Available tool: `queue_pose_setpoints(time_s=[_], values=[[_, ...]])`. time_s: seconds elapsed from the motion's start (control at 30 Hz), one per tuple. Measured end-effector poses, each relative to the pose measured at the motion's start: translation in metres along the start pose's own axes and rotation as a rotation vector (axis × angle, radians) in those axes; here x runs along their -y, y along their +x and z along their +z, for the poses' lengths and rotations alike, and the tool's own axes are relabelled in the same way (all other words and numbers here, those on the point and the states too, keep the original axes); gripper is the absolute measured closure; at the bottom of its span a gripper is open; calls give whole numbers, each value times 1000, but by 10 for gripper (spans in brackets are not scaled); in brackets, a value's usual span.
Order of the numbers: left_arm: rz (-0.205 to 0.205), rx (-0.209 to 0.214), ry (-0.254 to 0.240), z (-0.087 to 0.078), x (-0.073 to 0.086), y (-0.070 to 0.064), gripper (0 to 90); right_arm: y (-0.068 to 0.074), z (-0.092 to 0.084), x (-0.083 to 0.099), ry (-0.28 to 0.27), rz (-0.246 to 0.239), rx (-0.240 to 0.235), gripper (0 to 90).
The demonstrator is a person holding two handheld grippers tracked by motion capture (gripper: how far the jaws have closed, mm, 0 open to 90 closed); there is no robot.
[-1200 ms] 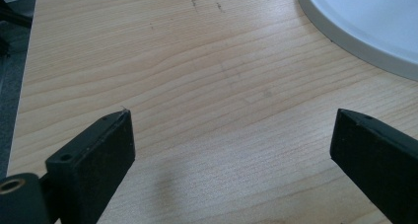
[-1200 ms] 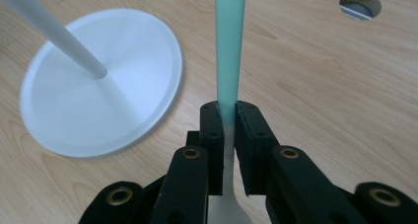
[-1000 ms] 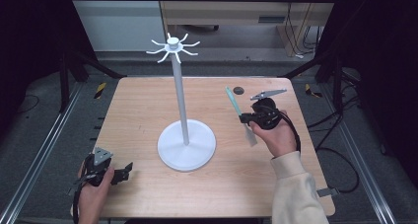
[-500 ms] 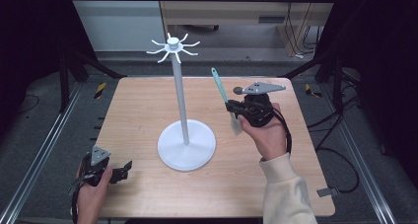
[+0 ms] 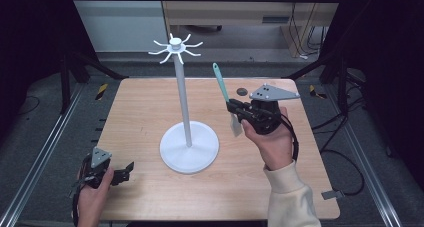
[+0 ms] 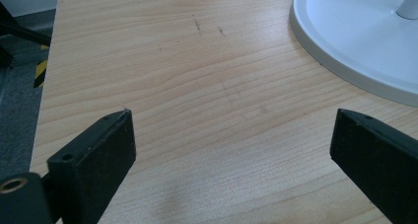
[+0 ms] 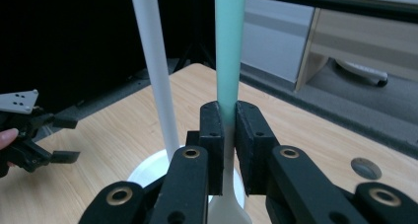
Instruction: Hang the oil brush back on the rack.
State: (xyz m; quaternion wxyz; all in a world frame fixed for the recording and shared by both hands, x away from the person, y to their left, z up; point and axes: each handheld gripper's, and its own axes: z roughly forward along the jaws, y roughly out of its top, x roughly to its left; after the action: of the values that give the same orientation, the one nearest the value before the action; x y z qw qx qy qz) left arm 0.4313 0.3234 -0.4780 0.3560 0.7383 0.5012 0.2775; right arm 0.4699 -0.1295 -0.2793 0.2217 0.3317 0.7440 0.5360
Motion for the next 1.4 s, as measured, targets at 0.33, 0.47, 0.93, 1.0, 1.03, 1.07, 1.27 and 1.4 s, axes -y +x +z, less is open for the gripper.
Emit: queue_pose_setpoints(time_s=[0.33, 0.47, 0.93, 1.0, 1.03, 1.07, 1.27, 1.4], values=[[0, 0, 3, 0, 1, -1, 32, 13, -6, -8, -44, -35, -29, 826], [0, 1, 4, 0, 0, -1, 32, 17, -10, -14, -69, -45, -36, 826], [6, 6, -3, -1, -1, -2, 32, 25, -16, -37, -78, -103, -41, 826], [5, 5, -2, -1, -1, -2, 32, 26, -14, -37, -73, -104, -40, 826], [4, 5, -3, -1, -1, -2, 32, 26, -14, -37, -70, -104, -41, 826], [4, 5, -3, -1, -1, -2, 32, 26, -13, -37, -68, -105, -42, 826], [2, 3, -6, -1, -1, -2, 31, 25, -9, -38, -54, -99, -46, 826], [1, 1, -5, -1, 0, -1, 31, 25, -3, -41, -49, -102, -53, 826]])
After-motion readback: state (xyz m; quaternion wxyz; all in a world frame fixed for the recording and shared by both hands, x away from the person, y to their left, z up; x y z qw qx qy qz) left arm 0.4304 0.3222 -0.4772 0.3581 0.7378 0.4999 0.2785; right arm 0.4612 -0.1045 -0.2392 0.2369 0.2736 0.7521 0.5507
